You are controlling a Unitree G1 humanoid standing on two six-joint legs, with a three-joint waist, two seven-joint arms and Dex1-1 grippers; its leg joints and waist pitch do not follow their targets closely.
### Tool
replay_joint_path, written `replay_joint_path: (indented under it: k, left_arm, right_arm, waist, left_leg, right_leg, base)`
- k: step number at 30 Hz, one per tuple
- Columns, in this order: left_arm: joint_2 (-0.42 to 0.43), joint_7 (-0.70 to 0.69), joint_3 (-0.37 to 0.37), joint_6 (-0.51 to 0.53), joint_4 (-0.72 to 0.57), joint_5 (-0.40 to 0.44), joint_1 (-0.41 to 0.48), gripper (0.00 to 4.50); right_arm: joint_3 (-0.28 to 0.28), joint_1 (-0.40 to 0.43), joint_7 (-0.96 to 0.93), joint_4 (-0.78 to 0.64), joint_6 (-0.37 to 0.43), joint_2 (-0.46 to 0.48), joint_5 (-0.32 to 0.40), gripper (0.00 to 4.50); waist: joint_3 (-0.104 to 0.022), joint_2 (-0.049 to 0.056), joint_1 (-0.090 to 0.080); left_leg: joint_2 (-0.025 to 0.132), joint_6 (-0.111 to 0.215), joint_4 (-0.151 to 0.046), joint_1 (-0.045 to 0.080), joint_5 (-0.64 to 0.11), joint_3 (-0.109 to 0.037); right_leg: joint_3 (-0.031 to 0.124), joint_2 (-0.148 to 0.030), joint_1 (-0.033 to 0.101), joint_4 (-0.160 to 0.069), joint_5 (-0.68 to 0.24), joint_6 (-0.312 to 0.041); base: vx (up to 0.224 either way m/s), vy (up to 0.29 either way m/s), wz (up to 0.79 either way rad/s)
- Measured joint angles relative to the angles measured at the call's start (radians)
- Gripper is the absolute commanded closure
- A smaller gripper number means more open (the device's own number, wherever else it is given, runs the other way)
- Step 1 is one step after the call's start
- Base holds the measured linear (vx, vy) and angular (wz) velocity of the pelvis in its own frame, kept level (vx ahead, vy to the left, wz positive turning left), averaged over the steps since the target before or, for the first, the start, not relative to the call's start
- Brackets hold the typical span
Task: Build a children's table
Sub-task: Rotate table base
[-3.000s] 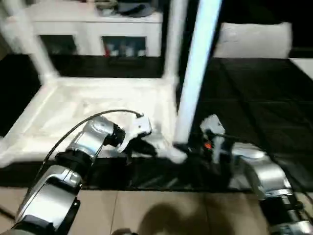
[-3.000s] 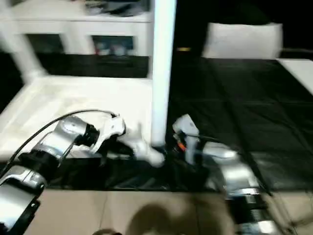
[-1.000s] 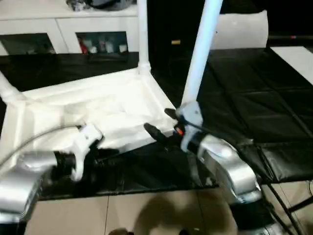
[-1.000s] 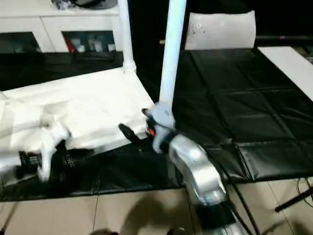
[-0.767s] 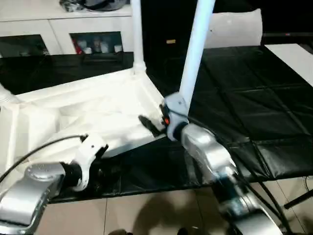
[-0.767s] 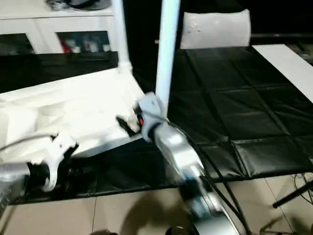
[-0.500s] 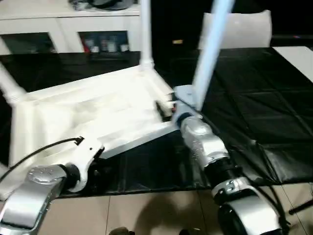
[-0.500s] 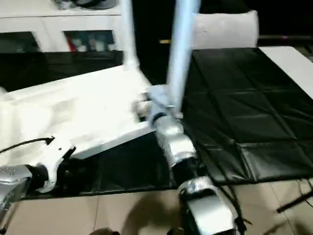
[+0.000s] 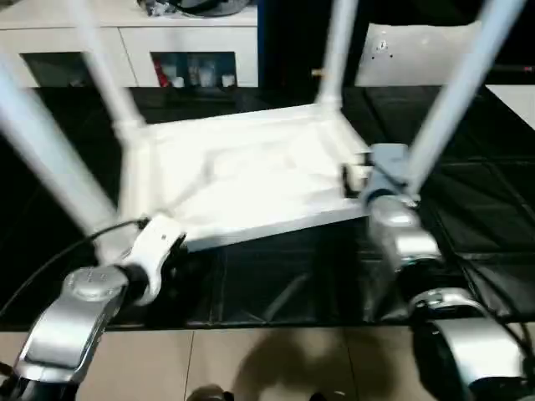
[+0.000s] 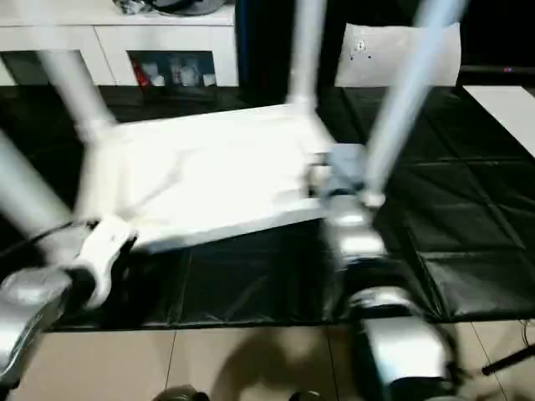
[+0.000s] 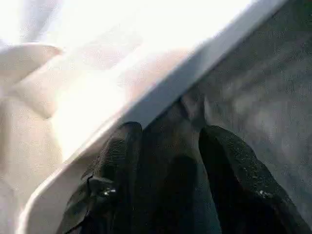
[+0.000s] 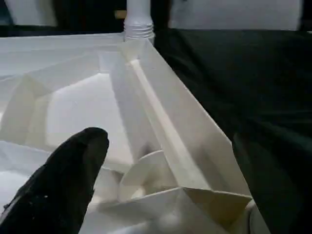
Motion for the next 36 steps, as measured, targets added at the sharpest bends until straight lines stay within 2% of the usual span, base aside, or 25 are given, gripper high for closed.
replay_joint_path:
  k: [2, 3, 4, 6, 9, 10, 11, 12, 16, 18, 21, 23, 26, 29, 31, 33, 36]
  left_arm:
    - [-0.039, 0.020, 0.025, -0.028, -0.001, -0.020, 0.006, 2.12]
    - [-0.051, 0.024, 0.031, -0.048, -0.002, -0.030, 0.011, 2.12]
    - [-0.060, 0.027, 0.033, -0.071, -0.004, -0.039, 0.016, 2.12]
    - [-0.100, 0.033, 0.056, -0.134, -0.018, -0.061, 0.048, 2.12]
    - [-0.155, 0.054, 0.084, -0.241, -0.031, -0.091, 0.137, 1.93]
    - [-0.159, 0.057, 0.088, -0.257, -0.030, -0.092, 0.152, 1.93]
    - [-0.185, 0.066, 0.117, -0.314, -0.033, -0.103, 0.203, 1.93]
    - [-0.196, 0.073, 0.132, -0.342, -0.033, -0.109, 0.230, 1.93]
    - [-0.224, 0.095, 0.167, -0.456, -0.035, -0.111, 0.318, 1.93]
    - [-0.258, 0.130, 0.189, -0.518, -0.039, -0.108, 0.358, 1.93]
    - [-0.290, 0.219, 0.220, -0.614, -0.039, -0.064, 0.400, 1.65]
    - [-0.310, 0.261, 0.254, -0.679, -0.035, -0.051, 0.402, 1.48]
    - [-0.309, 0.280, 0.278, -0.716, -0.011, -0.051, 0.379, 1.32]
    - [-0.298, 0.296, 0.296, -0.722, 0.020, -0.052, 0.333, 1.00]
    - [-0.284, 0.321, 0.314, -0.722, 0.041, -0.052, 0.300, 0.96]
    - [-0.275, 0.348, 0.341, -0.722, 0.055, -0.052, 0.268, 0.65]
    - [-0.259, 0.355, 0.348, -0.722, 0.068, -0.062, 0.241, 0.51]
  right_arm:
    - [0.001, 0.011, 0.102, -0.023, -0.033, -0.016, 0.011, 0.00]
    - [0.003, 0.020, 0.157, -0.051, -0.044, -0.015, 0.021, 0.00]
    - [0.010, 0.035, 0.198, -0.078, -0.049, -0.015, 0.029, 0.00]
    - [0.035, 0.089, 0.291, -0.153, -0.048, -0.013, 0.049, 0.00]
    - [0.102, 0.220, 0.415, -0.288, -0.040, 0.005, 0.085, 0.00]
    - [0.116, 0.241, 0.435, -0.310, -0.033, 0.006, 0.092, 0.00]
    - [0.153, 0.304, 0.491, -0.394, -0.022, 0.001, 0.112, 0.00]
    - [0.170, 0.332, 0.518, -0.437, -0.017, -0.003, 0.119, 0.00]
    - [0.220, 0.399, 0.603, -0.591, 0.018, -0.036, 0.138, 0.00]
    - [0.242, 0.435, 0.651, -0.673, 0.075, -0.058, 0.150, 0.00]
    - [0.278, 0.492, 0.708, -0.748, 0.132, -0.078, 0.166, 0.00]
    - [0.295, 0.525, 0.730, -0.795, 0.168, -0.088, 0.182, 0.00]
    - [0.306, 0.528, 0.735, -0.829, 0.199, -0.090, 0.185, 0.00]
    - [0.314, 0.528, 0.736, -0.845, 0.219, -0.088, 0.182, 0.00]
    - [0.316, 0.528, 0.728, -0.845, 0.232, -0.086, 0.178, 0.00]
    - [0.316, 0.528, 0.717, -0.845, 0.239, -0.086, 0.169, 0.00]
    - [0.316, 0.528, 0.704, -0.845, 0.253, -0.084, 0.158, 0.00]
  waist:
    - [0.000, 0.000, -0.010]
    - [0.000, 0.000, -0.022]
    - [-0.001, 0.000, -0.027]
    - [-0.001, -0.001, -0.035]
    - [-0.001, 0.000, -0.043]
    - [-0.001, 0.000, -0.044]
    - [-0.001, 0.001, -0.044]
    - [0.000, 0.002, -0.044]
    - [-0.001, 0.002, -0.045]
    - [-0.006, 0.009, -0.045]
    - [-0.010, 0.015, -0.047]
    - [-0.011, 0.014, -0.045]
    - [-0.012, 0.014, -0.046]
    - [-0.014, 0.013, -0.045]
    - [-0.014, 0.013, -0.045]
    - [-0.014, 0.013, -0.045]
    - [-0.014, 0.013, -0.044]
  left_leg:
    - [0.001, 0.000, 0.000, -0.006, 0.000, 0.000]
    - [0.002, 0.001, 0.000, -0.006, 0.000, 0.000]
    - [0.003, 0.001, 0.000, -0.006, 0.000, 0.000]
    - [0.004, 0.001, -0.001, -0.006, 0.000, 0.000]
    - [0.005, 0.001, -0.001, -0.006, 0.000, 0.000]
    - [0.005, 0.001, -0.001, -0.007, 0.000, 0.000]
    - [0.005, 0.001, -0.001, -0.007, 0.000, 0.000]
    - [0.005, 0.001, -0.001, -0.007, 0.000, 0.000]
    - [0.004, 0.001, 0.000, -0.005, 0.000, -0.001]
    - [0.005, 0.001, -0.001, -0.003, 0.000, -0.003]
    - [0.004, 0.003, -0.001, -0.005, -0.002, -0.004]
    - [0.004, 0.003, -0.001, -0.006, -0.002, -0.005]
    - [0.004, 0.003, -0.002, -0.006, -0.002, -0.005]
    - [0.004, 0.003, -0.002, -0.005, -0.002, -0.005]
    - [0.004, 0.003, -0.002, -0.006, -0.002, -0.005]
    - [0.004, 0.003, -0.002, -0.006, -0.002, -0.005]
    - [0.004, 0.003, -0.002, -0.006, -0.002, -0.005]
  right_leg:
    - [-0.001, 0.001, -0.001, 0.000, 0.000, 0.000]
    - [-0.001, 0.002, -0.002, 0.000, 0.000, 0.000]
    - [-0.001, 0.003, -0.002, 0.000, -0.001, 0.000]
    - [-0.001, 0.003, -0.002, 0.000, -0.001, 0.000]
    - [-0.002, 0.004, -0.002, -0.001, -0.005, 0.006]
    - [-0.002, 0.004, -0.002, -0.001, -0.005, 0.006]
    - [-0.002, 0.004, -0.002, -0.002, -0.005, 0.006]
    - [-0.002, 0.004, -0.001, -0.003, -0.005, 0.006]
    - [-0.002, 0.004, 0.001, -0.006, -0.005, 0.006]
    - [-0.002, 0.007, 0.006, -0.013, -0.005, 0.007]
    - [-0.002, 0.007, 0.008, -0.017, -0.004, 0.007]
    - [-0.002, 0.008, 0.008, -0.017, -0.004, 0.007]
    - [-0.002, 0.008, 0.008, -0.017, -0.004, 0.008]
    - [-0.002, 0.008, 0.008, -0.017, -0.004, 0.008]
    - [-0.002, 0.008, 0.007, -0.017, -0.004, 0.008]
    - [-0.002, 0.008, 0.007, -0.017, -0.004, 0.008]
    - [-0.002, 0.008, 0.007, -0.017, -0.004, 0.008]
  base:
    - [0.000, 0.000, 0.00]
    - [0.000, 0.000, 0.00]
    - [0.000, 0.000, 0.00]
    - [0.000, 0.000, 0.00]
    - [0.000, 0.000, 0.00]
    - [0.000, 0.000, 0.00]
    - [0.000, 0.000, 0.00]
    - [0.000, 0.000, 0.00]
    - [0.000, 0.000, 0.00]
    - [0.000, 0.000, 0.00]
    - [0.000, 0.000, 0.00]
    - [0.000, 0.000, 0.00]
    - [0.000, 0.000, 0.00]
    - [0.000, 0.000, 0.00]
    - [0.000, 0.000, 0.00]
    - [0.000, 0.000, 0.00]
    - [0.000, 0.000, 0.00]
